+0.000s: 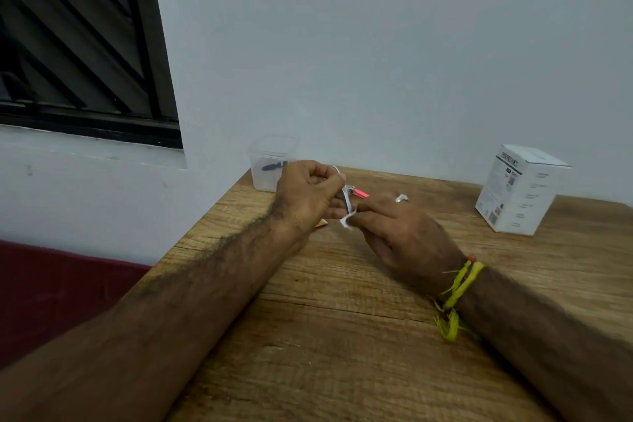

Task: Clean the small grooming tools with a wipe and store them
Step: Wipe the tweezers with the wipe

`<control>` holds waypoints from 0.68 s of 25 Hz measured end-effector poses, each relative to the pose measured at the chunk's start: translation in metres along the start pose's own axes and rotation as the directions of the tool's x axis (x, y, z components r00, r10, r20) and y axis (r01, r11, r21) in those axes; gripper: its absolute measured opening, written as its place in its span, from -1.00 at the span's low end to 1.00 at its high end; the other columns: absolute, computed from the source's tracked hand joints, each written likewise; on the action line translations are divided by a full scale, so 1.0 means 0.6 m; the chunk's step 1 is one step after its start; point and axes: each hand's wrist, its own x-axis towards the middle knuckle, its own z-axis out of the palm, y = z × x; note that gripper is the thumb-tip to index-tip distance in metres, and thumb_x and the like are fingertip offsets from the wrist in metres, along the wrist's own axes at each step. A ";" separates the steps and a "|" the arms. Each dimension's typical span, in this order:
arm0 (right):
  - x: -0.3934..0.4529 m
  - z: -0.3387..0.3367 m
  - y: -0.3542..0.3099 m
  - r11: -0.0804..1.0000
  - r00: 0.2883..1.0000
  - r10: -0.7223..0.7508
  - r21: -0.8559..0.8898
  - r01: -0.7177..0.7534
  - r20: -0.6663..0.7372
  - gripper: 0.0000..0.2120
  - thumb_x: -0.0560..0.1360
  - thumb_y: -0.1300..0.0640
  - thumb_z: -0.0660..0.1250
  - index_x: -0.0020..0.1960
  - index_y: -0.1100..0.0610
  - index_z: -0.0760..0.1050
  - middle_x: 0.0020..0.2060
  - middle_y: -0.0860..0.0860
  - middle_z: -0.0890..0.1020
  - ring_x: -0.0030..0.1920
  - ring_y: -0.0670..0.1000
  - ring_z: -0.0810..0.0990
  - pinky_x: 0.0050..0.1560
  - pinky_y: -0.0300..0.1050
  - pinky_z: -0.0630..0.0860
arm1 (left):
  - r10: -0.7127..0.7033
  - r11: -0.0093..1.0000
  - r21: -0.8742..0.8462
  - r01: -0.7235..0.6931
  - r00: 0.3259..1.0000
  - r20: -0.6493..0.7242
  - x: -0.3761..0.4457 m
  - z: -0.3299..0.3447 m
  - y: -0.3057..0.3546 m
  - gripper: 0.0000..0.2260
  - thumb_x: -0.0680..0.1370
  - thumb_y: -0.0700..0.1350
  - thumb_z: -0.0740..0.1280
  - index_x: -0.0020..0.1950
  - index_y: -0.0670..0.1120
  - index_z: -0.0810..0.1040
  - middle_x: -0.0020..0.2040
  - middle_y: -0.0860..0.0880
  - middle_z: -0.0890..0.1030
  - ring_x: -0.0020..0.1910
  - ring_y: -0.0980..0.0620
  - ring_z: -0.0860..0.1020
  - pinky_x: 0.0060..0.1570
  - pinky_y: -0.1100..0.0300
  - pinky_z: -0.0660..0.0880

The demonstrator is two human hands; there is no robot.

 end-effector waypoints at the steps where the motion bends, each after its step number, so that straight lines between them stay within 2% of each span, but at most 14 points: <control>1: -0.002 -0.001 0.004 1.000 1.000 0.008 0.001 -0.008 0.000 -0.78 0.52 0.28 0.25 0.05 0.22 0.65 0.01 0.11 0.66 -0.07 0.19 0.65 -0.17 0.06 0.57 | -0.005 1.000 -0.011 0.005 1.000 -0.003 -0.001 0.002 -0.001 -0.89 0.57 -0.23 0.39 -0.04 -0.30 0.58 -0.33 -0.13 0.68 -0.43 0.01 0.66 -0.38 0.16 0.63; 5: -0.003 0.002 -0.003 0.999 0.999 0.031 -0.023 -0.030 0.027 -0.80 0.50 0.29 0.29 0.05 0.18 0.65 0.00 0.07 0.65 -0.05 0.12 0.63 -0.13 -0.01 0.54 | 0.004 1.000 0.020 -0.003 0.999 -0.033 -0.001 0.002 0.000 -0.88 0.58 -0.22 0.37 -0.09 -0.28 0.59 -0.30 -0.16 0.68 -0.43 0.05 0.63 -0.37 0.20 0.60; 7: -0.004 -0.003 -0.002 1.000 0.999 0.021 -0.009 -0.021 0.049 -0.80 0.48 0.33 0.33 0.04 0.18 0.65 -0.02 0.05 0.64 -0.05 0.08 0.62 -0.10 -0.06 0.57 | -0.015 0.999 -0.042 0.012 0.997 -0.075 0.003 0.002 0.001 -0.88 0.59 -0.25 0.33 -0.07 -0.30 0.58 -0.33 -0.11 0.66 -0.46 0.11 0.61 -0.39 0.27 0.58; 9: -0.002 -0.014 0.001 0.990 0.992 0.106 0.096 -0.099 -0.069 -0.82 0.48 0.37 0.37 0.02 0.19 0.65 -0.07 -0.02 0.64 -0.07 -0.04 0.60 -0.01 -0.30 0.48 | -0.056 0.993 -0.104 0.047 0.995 -0.086 0.003 0.003 0.005 -0.91 0.59 -0.28 0.30 -0.08 -0.28 0.56 -0.32 -0.09 0.65 -0.46 0.14 0.60 -0.36 0.30 0.59; 11: 0.008 -0.018 -0.001 0.939 0.917 0.293 0.261 -0.223 -0.271 -0.83 0.46 0.40 0.42 -0.01 0.21 0.67 -0.14 -0.05 0.64 -0.11 -0.12 0.60 -0.05 -0.34 0.47 | -0.091 0.988 -0.132 0.084 0.995 -0.049 -0.001 0.005 0.006 -0.91 0.55 -0.32 0.35 -0.16 -0.22 0.54 -0.27 -0.11 0.65 -0.39 0.09 0.63 -0.30 0.29 0.62; 12: 0.017 -0.017 -0.004 0.900 0.866 0.387 0.335 -0.280 -0.317 -0.83 0.45 0.42 0.44 -0.04 0.20 0.67 -0.16 -0.04 0.65 -0.12 -0.12 0.61 -0.09 -0.31 0.51 | -0.102 0.985 -0.144 0.097 0.994 -0.029 -0.003 0.006 0.006 -0.89 0.52 -0.33 0.40 -0.18 -0.19 0.53 -0.24 -0.13 0.65 -0.35 0.05 0.64 -0.29 0.28 0.62; 15: 0.031 -0.001 -0.006 0.759 0.752 0.598 0.497 -0.421 -0.278 -0.86 0.45 0.36 0.45 -0.07 0.16 0.66 -0.17 -0.03 0.67 -0.12 -0.08 0.65 -0.14 -0.21 0.58 | -0.073 0.986 -0.147 0.084 0.994 0.076 -0.013 0.017 0.003 -0.89 0.48 -0.32 0.48 -0.11 -0.18 0.58 -0.22 -0.16 0.66 -0.33 0.00 0.63 -0.30 0.22 0.60; 17: 0.025 0.003 0.000 0.685 0.705 0.668 0.566 -0.460 -0.236 -0.91 0.47 0.29 0.45 -0.05 0.15 0.66 -0.14 -0.02 0.69 -0.11 -0.04 0.68 -0.08 -0.04 0.64 | -0.049 0.991 -0.117 0.069 0.985 0.167 -0.024 0.028 0.000 -0.91 0.51 -0.28 0.46 -0.02 -0.18 0.61 -0.19 -0.16 0.69 -0.30 -0.02 0.66 -0.31 0.20 0.56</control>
